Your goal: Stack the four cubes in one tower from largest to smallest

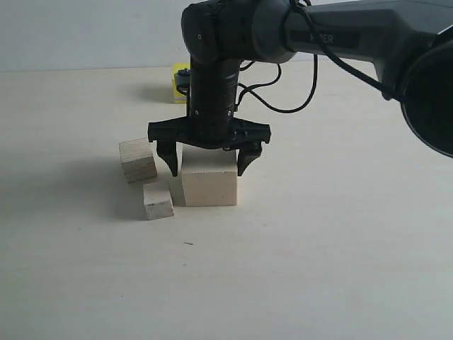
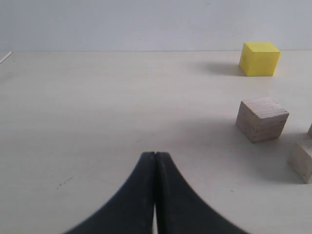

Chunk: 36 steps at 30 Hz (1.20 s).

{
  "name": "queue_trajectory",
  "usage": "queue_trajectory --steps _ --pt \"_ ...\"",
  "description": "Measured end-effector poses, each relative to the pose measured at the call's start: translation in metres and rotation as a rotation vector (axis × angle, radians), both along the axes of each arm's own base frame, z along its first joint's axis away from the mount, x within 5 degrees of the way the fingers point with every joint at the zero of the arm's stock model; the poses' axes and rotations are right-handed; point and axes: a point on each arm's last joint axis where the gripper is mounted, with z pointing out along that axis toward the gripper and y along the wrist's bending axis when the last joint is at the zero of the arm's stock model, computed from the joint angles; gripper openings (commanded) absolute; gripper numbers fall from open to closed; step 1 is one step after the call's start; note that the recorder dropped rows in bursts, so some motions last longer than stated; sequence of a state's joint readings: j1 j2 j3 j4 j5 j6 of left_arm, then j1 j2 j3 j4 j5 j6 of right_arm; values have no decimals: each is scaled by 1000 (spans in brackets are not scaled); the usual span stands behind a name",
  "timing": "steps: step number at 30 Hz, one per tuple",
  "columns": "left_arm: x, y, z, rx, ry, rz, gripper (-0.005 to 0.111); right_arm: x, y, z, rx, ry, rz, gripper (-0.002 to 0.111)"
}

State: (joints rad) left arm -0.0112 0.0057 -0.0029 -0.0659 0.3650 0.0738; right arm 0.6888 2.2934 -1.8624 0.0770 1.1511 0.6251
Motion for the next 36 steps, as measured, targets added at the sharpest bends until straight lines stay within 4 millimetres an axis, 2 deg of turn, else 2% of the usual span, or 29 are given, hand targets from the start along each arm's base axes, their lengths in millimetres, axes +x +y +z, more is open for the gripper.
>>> queue_trajectory --steps 10,15,25,33,36 --pt "0 0 0 0 0 0 0 -2 -1 2 -12 19 1 93" --pt "0 0 0 0 0 0 0 -3 -2 21 19 -23 11 93" --pt "0 0 0 0 0 0 0 -5 -5 43 39 -60 16 93" --pt "0 0 0 0 0 0 0 -10 -15 81 39 -141 29 93" --pt "0 0 0 0 0 0 0 -14 -18 96 49 -161 36 86"
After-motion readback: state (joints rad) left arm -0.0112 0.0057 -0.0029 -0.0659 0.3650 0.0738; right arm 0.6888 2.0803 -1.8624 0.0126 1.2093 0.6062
